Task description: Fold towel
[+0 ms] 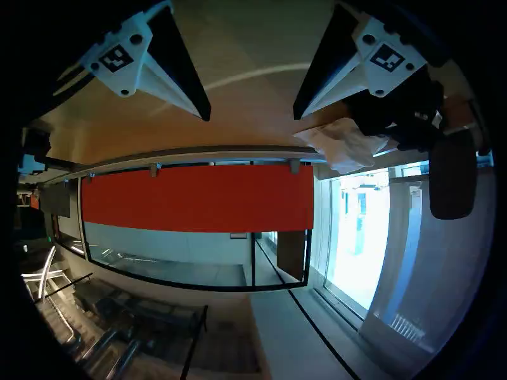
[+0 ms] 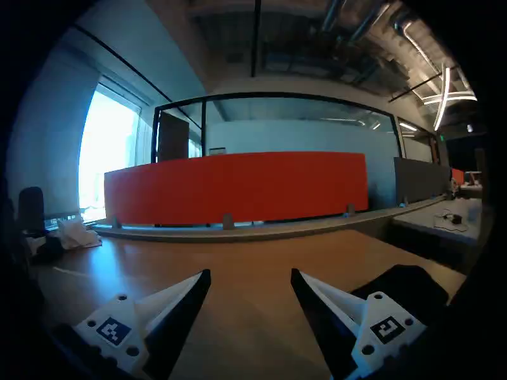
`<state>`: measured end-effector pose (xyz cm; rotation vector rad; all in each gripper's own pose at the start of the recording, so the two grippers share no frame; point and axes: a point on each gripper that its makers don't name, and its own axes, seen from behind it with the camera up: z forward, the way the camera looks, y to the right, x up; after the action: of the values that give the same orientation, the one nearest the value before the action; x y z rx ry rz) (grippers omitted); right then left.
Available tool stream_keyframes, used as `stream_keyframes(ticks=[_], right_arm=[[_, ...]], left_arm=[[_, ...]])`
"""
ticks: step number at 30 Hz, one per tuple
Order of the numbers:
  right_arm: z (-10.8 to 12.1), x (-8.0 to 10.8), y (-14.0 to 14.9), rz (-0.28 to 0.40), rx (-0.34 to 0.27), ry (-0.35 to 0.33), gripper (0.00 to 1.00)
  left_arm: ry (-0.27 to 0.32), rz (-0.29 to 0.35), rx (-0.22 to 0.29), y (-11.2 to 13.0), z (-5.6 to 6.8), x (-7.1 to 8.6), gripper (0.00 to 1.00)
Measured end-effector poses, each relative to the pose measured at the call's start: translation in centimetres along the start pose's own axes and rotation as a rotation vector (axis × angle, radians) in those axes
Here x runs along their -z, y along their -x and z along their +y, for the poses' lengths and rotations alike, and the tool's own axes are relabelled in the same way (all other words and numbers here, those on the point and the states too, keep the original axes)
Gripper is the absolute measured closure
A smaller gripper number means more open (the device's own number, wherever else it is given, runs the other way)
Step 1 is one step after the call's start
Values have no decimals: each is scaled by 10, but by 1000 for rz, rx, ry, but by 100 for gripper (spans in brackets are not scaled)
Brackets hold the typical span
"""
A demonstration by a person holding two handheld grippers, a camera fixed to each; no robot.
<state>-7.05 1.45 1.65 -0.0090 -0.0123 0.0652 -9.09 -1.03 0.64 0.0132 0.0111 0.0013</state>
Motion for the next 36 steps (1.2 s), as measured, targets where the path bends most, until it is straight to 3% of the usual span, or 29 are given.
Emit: stream_keyframes(ticks=[16,36], right_arm=[[0,5,0,21,7,-12,2],[-12,6,3,23,60,-30,2]], left_arm=[[0,0,0,1,0,0,3],[0,0,0,0,0,0,3]])
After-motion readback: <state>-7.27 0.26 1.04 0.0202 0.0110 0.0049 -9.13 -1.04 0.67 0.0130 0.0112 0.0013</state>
